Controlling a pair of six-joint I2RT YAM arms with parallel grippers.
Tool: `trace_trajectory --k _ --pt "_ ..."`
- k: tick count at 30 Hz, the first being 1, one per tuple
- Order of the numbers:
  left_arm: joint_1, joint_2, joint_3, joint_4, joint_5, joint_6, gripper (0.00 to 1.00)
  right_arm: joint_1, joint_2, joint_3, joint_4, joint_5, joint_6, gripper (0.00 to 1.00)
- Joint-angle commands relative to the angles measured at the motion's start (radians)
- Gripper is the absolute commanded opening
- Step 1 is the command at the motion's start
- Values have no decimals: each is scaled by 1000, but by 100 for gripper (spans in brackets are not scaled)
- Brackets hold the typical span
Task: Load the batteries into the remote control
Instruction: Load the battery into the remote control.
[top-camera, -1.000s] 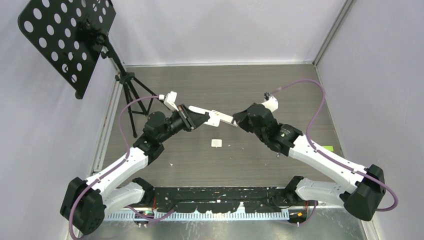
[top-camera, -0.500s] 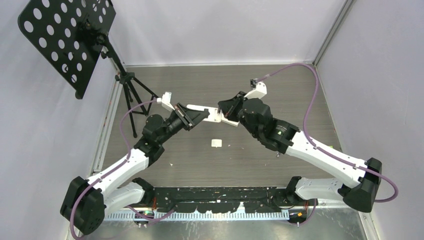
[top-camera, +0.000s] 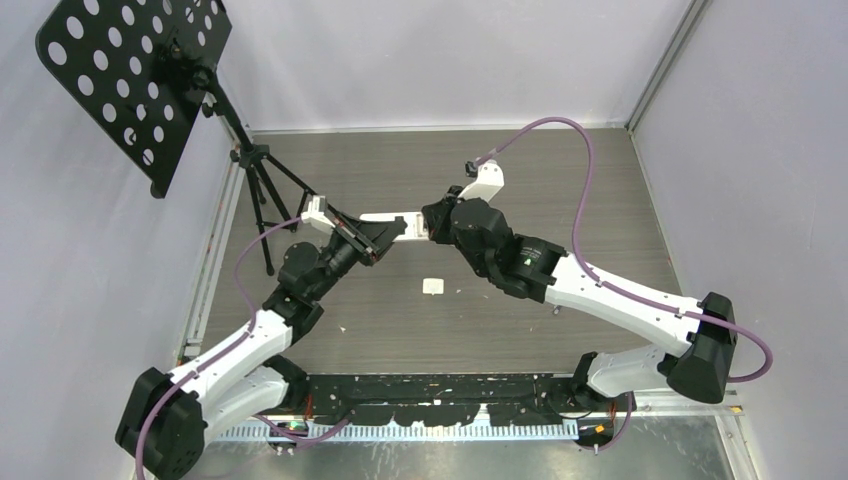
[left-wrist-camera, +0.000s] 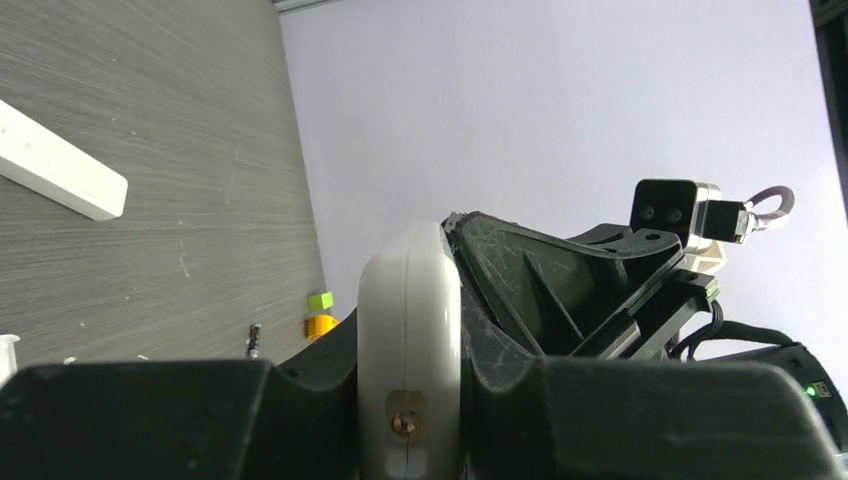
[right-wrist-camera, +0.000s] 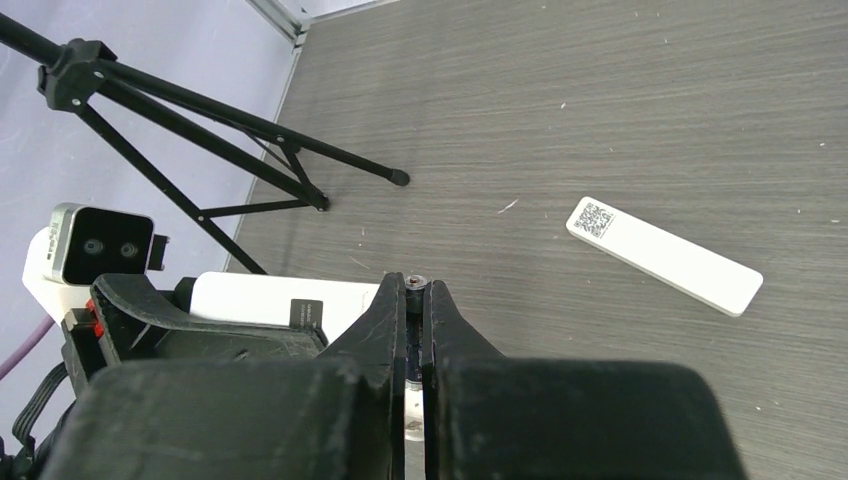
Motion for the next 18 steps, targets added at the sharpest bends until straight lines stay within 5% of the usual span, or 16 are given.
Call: trace_trajectory --k 1,18 --pt "9 -32 8 107 -25 -43 0 14 18 39 38 52 -35 0" --pt "12 78 6 257 39 -95 0 17 20 4 123 24 -5 1"
